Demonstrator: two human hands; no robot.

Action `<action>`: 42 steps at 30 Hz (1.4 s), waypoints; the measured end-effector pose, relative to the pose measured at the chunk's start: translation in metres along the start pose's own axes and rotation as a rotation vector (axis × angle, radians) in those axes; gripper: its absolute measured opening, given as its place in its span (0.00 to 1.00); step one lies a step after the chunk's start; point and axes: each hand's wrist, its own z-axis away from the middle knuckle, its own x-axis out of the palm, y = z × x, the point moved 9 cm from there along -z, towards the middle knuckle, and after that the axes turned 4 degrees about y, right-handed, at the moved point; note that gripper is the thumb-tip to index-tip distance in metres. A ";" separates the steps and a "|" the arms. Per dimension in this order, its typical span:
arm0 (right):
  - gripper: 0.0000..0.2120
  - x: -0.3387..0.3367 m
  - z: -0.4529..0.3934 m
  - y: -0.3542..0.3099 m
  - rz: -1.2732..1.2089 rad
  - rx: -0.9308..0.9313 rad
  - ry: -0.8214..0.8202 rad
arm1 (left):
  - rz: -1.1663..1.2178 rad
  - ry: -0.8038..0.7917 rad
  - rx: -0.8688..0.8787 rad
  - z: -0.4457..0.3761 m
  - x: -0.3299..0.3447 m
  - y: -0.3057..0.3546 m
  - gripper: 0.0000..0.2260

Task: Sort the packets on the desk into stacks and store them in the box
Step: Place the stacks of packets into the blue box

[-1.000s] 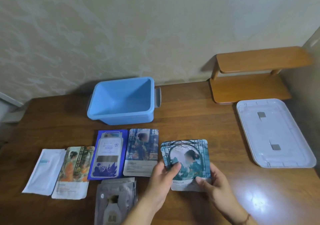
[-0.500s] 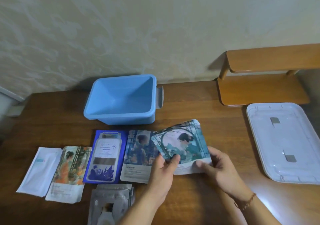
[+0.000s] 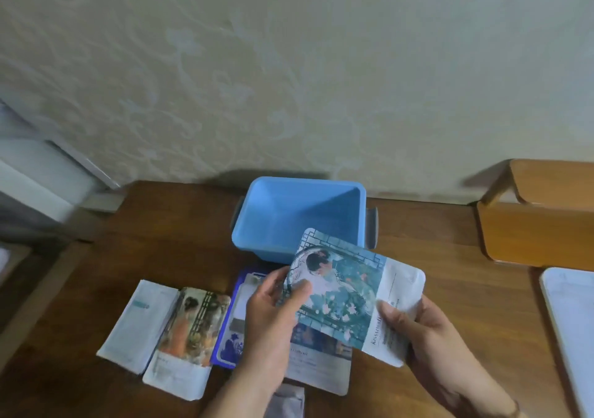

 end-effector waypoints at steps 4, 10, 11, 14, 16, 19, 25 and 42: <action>0.14 0.026 -0.020 -0.017 0.111 0.008 0.052 | -0.247 -0.057 0.094 -0.026 -0.021 0.039 0.12; 0.13 0.070 -0.107 -0.063 0.458 -0.113 0.289 | -0.790 0.032 0.509 -0.119 -0.026 0.116 0.17; 0.13 0.074 -0.124 -0.063 0.487 -0.088 0.307 | -0.890 0.048 0.566 -0.133 -0.025 0.122 0.17; 0.11 0.078 -0.165 -0.052 0.574 -0.001 0.345 | -1.255 0.029 0.657 -0.160 -0.022 0.118 0.18; 0.09 0.075 -0.182 -0.041 0.655 0.043 0.378 | -1.284 -0.020 0.762 -0.165 -0.022 0.114 0.18; 0.07 0.065 -0.201 -0.017 0.731 0.128 0.414 | -1.083 -0.076 0.863 -0.169 -0.033 0.112 0.15; 0.10 0.059 -0.214 0.005 0.862 0.323 0.447 | -0.899 -0.125 0.908 -0.172 -0.049 0.110 0.14; 0.36 0.113 -0.230 0.018 2.129 -0.062 -0.322 | -1.123 -0.243 0.811 -0.156 -0.055 0.087 0.40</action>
